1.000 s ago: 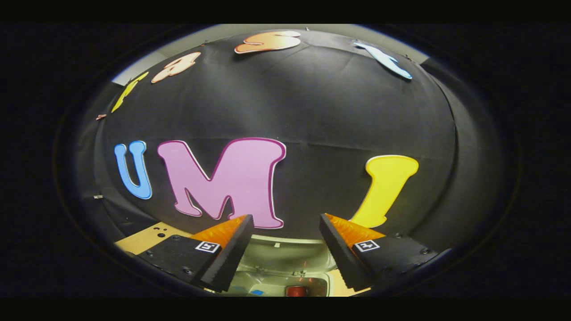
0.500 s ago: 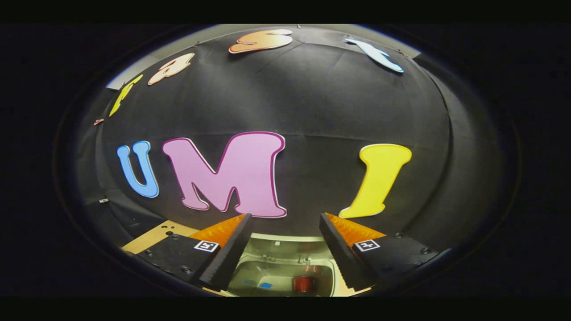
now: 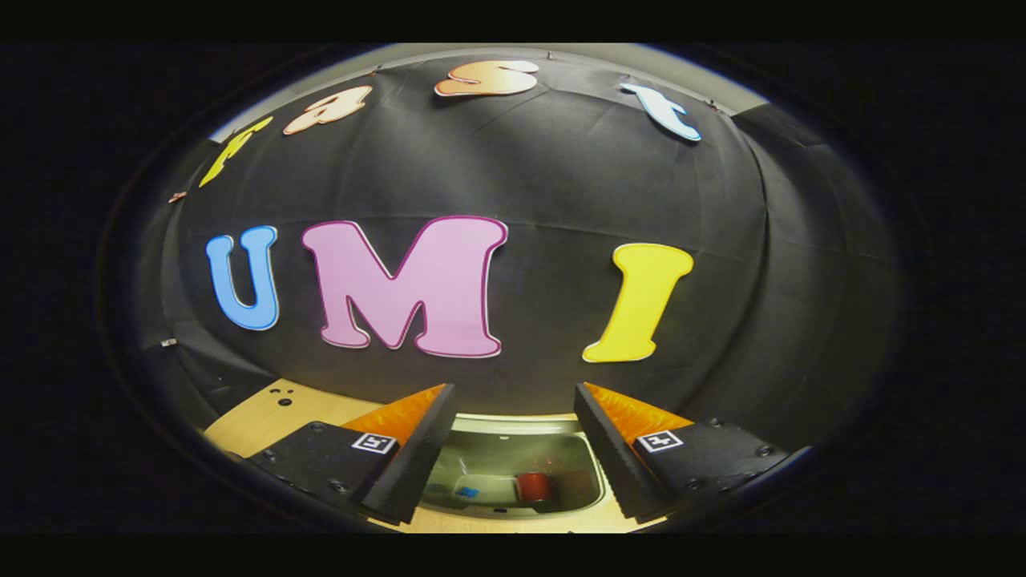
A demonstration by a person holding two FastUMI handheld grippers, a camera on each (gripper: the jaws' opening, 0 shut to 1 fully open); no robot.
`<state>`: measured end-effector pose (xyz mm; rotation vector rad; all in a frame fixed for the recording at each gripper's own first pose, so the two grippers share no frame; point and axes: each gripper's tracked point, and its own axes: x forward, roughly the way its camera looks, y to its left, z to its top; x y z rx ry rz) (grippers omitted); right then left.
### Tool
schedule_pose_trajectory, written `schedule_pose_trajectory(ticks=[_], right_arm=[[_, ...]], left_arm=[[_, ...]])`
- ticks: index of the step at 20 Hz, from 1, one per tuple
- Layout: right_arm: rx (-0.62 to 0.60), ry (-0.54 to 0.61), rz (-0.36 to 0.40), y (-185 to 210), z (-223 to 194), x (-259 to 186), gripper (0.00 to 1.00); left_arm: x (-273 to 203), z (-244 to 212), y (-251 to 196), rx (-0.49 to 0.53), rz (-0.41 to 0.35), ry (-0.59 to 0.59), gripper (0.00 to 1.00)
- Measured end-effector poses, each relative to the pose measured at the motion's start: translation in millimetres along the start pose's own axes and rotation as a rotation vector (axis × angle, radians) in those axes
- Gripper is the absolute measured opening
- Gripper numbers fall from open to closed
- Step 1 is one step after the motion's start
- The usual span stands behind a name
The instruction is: Press the lid of the desktop garbage bin to open it, pick up the crumpled paper on the desktop and throw it into the bin, then pick up the pop can on the desktop and drop it into the bin, and finally close the garbage bin lid.
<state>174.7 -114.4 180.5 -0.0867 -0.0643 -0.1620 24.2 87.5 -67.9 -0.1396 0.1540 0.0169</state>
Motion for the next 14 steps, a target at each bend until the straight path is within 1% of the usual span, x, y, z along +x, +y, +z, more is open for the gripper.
schedule_pose_trajectory(ticks=[3, 10, 14], right_arm=[[0.003, 0.044, 0.027, 12.4, -25.7, -12.5, 0.93], [-0.005, 0.111, 0.03, 25.8, -77.1, -27.4, 0.93], [0.016, 0.16, 0.02, 24.9, -104.1, -27.7, 0.93]], left_arm=[[-0.5, -5.6, 1.2, -0.01, -0.027, 0.007, 0.96], [-4.3, -24.2, 9.3, -0.01, -0.045, 0.047, 0.96], [-6.6, -33.1, 9.4, -0.01, -0.056, 0.063, 0.96]])
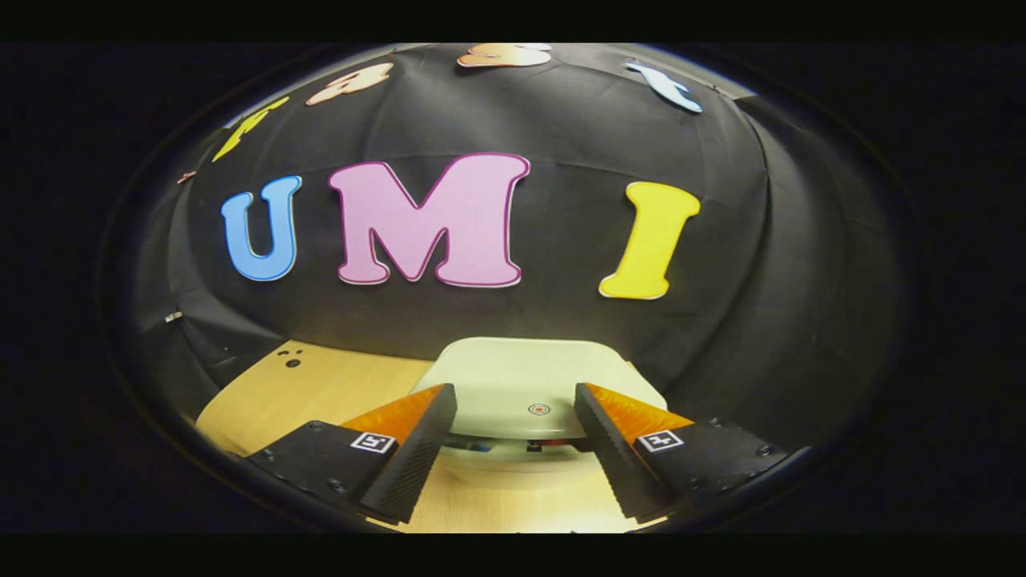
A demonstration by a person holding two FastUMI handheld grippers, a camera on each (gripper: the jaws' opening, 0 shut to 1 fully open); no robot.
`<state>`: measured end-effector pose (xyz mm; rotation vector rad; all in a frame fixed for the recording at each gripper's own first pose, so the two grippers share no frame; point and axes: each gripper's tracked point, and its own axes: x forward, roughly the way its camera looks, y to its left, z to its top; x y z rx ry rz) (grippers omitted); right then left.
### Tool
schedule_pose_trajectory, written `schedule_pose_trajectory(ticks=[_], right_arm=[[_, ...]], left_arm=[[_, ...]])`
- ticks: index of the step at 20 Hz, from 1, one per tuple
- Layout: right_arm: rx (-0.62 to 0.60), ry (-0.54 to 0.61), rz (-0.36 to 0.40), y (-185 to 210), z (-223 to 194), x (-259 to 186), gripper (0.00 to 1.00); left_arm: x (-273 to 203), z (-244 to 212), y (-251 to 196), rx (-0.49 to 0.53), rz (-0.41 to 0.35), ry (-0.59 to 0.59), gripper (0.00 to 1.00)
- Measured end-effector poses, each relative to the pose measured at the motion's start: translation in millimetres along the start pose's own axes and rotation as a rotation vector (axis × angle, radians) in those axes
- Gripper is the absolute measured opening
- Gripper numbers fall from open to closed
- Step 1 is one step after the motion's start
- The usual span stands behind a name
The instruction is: Press the lid of the desktop garbage bin to open it, pick up the crumpled paper on the desktop and throw it into the bin, then pick up the pop can on the desktop and drop it into the bin, and finally close the garbage bin lid.
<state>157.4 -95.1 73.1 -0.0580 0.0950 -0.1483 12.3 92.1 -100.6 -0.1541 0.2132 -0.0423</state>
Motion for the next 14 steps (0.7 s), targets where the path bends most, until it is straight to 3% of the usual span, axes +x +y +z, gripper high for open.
schedule_pose_trajectory(ticks=[5, 14], right_arm=[[0.068, 0.054, 0.001, -1.6, -16.2, -2.3, 0.96], [0.066, 0.099, 0.009, -0.6, -26.0, 7.3, 0.97]], left_arm=[[0.9, 1.5, 1.2, 0.013, -0.002, -0.001, 0.96], [6.2, 2.1, 3.7, 0.03, 0.004, 0.005, 0.96]])
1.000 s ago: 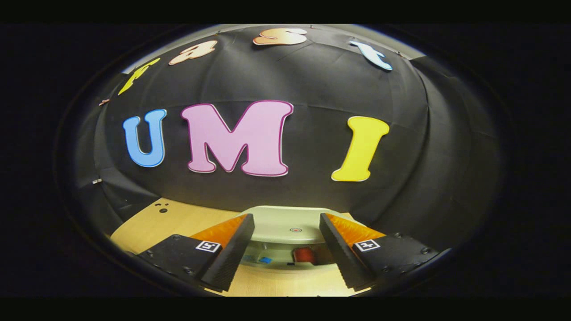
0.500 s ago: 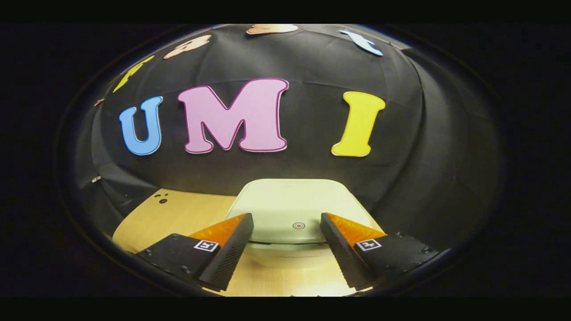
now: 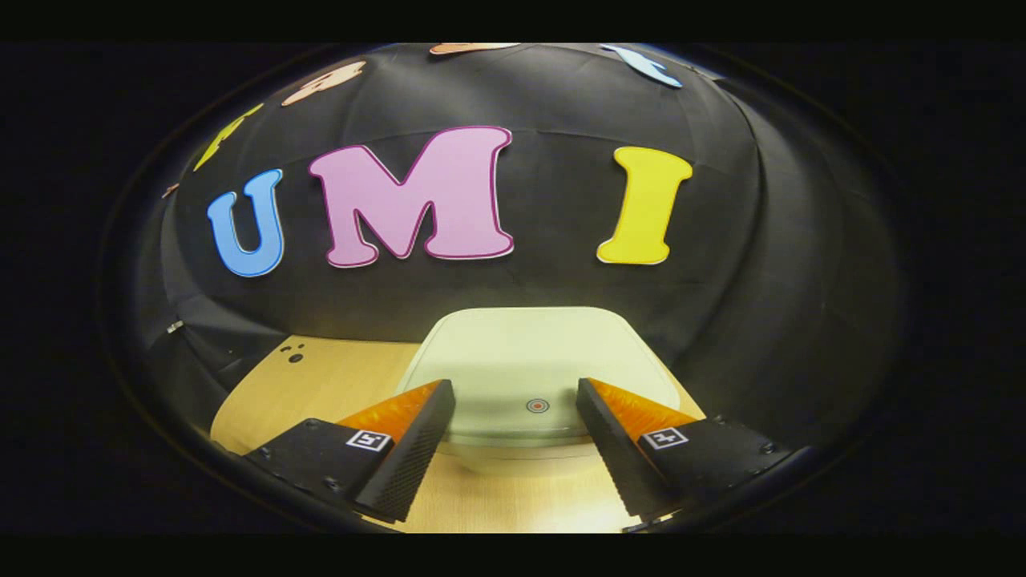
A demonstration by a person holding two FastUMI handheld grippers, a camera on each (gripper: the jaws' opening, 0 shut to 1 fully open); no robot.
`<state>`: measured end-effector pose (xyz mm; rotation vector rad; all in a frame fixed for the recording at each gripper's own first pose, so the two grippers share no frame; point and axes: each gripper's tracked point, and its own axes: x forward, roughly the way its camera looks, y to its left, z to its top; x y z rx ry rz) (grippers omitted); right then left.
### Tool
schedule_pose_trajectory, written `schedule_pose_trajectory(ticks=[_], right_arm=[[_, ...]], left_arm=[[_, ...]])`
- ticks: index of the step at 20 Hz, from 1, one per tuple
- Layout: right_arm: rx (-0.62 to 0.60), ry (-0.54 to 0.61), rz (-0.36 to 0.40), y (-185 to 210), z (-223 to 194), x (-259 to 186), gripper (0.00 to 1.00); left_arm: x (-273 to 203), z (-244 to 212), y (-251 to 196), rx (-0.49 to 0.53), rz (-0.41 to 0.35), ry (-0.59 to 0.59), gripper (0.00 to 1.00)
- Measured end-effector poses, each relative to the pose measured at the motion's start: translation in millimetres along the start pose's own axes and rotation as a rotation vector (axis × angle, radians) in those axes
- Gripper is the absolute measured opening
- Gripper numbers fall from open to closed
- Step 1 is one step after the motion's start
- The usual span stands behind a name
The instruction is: Press the lid of the desktop garbage bin to open it, pick up the crumpled paper on the desktop and throw it into the bin, then pick up the pop can on the desktop and drop it into the bin, and finally close the garbage bin lid.
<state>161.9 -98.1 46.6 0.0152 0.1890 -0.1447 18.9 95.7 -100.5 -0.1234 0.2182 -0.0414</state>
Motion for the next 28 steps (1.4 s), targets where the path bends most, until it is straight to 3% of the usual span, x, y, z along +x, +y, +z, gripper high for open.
schedule_pose_trajectory(ticks=[9, 18, 24, 28], right_arm=[[-0.011, -0.078, -0.017, 2.3, 6.2, -12.8, 0.97], [-0.014, -0.296, 0.015, 28.0, 30.7, -89.2, 0.96], [-0.037, -0.298, 0.061, 49.9, -3.5, -126.1, 0.96], [-0.041, -0.274, 0.075, 55.5, -31.1, -143.8, 0.96]], left_arm=[[4.4, 20.8, -7.9, 0.034, -0.02, -0.036, 0.96], [-15.5, 70.7, -21.7, 0.082, 0.001, -0.165, 0.96], [-39.8, 94.2, -39.4, 0.152, 0.02, -0.251, 0.96], [-50.7, 100.3, -57.3, 0.144, 0.007, -0.291, 0.96]])
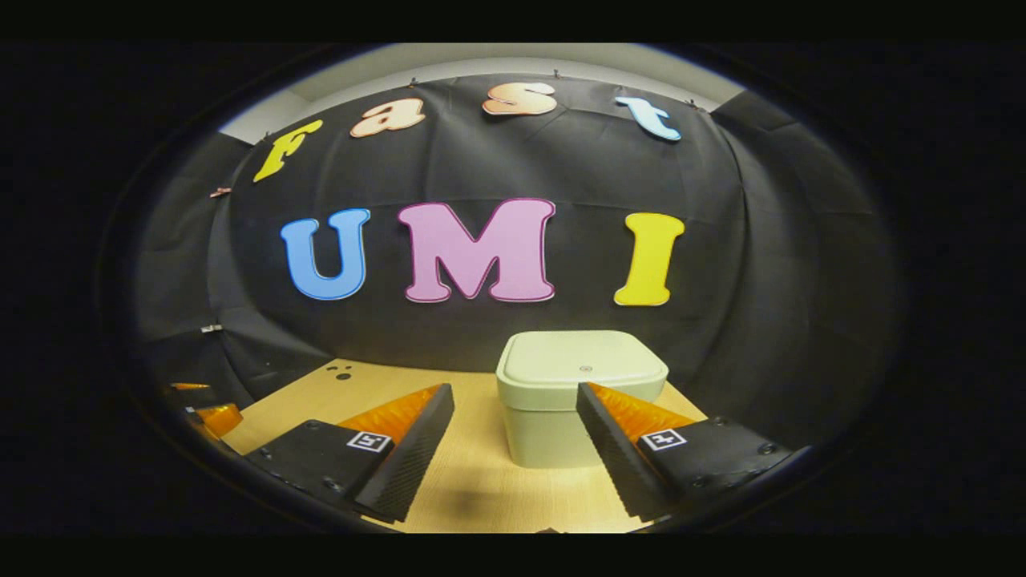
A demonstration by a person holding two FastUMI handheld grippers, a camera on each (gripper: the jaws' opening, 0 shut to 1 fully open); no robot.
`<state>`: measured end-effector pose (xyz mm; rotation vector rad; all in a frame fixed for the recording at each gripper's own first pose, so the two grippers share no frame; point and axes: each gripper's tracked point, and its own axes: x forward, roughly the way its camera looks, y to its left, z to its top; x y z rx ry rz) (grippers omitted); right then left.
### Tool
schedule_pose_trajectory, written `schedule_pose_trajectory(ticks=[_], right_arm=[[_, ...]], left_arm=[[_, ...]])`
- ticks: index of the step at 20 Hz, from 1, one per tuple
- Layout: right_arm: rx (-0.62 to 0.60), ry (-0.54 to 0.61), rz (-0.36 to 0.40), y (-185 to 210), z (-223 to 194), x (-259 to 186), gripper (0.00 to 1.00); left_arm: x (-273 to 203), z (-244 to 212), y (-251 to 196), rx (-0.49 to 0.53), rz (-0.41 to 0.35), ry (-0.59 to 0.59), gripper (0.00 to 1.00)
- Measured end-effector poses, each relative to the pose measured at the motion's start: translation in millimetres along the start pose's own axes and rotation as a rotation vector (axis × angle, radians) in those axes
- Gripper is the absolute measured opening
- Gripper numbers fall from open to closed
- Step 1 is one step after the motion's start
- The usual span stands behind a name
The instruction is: Press the lid of the desktop garbage bin to open it, pick up the crumpled paper on the desktop and throw it into the bin, then pick up the pop can on the desktop and drop it into the bin, and finally close the garbage bin lid.
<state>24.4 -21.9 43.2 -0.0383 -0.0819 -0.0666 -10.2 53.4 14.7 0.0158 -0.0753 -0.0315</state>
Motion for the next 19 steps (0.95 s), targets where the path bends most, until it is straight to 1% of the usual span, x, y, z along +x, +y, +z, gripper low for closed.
schedule_pose_trajectory(ticks=[1, 4, 6, 9, 14, 19], right_arm=[[0.004, 0.017, 0.001, 1.0, -8.2, -4.9, 0.96], [0.063, 0.075, 0.028, 15.7, -30.4, -16.8, 0.96], [0.065, 0.092, 0.035, 20.5, -37.1, -18.9, 0.97], [0.059, 0.09, 0.057, 28.3, -37.1, -22.2, 0.97], [0.042, 0.106, 0.074, 31.1, -44.9, -27.3, 0.97], [0.042, 0.119, 0.071, 28.1, -50.8, -31.3, 0.97]], left_arm=[[-2.0, -0.1, -3.5, -0.004, 0.0, -0.002, 0.96], [-5.1, -6.5, -14.4, -0.01, -0.011, 0.013, 0.96], [-6.4, -12.7, -19.9, -0.018, -0.02, 0.031, 0.96], [-9.2, -15.5, -23.3, -0.031, -0.029, 0.041, 0.96], [-14.3, -18.5, -17.6, -0.041, -0.01, 0.046, 0.96], [-17.4, -25.4, -11.6, -0.05, 0.008, 0.058, 0.96]])
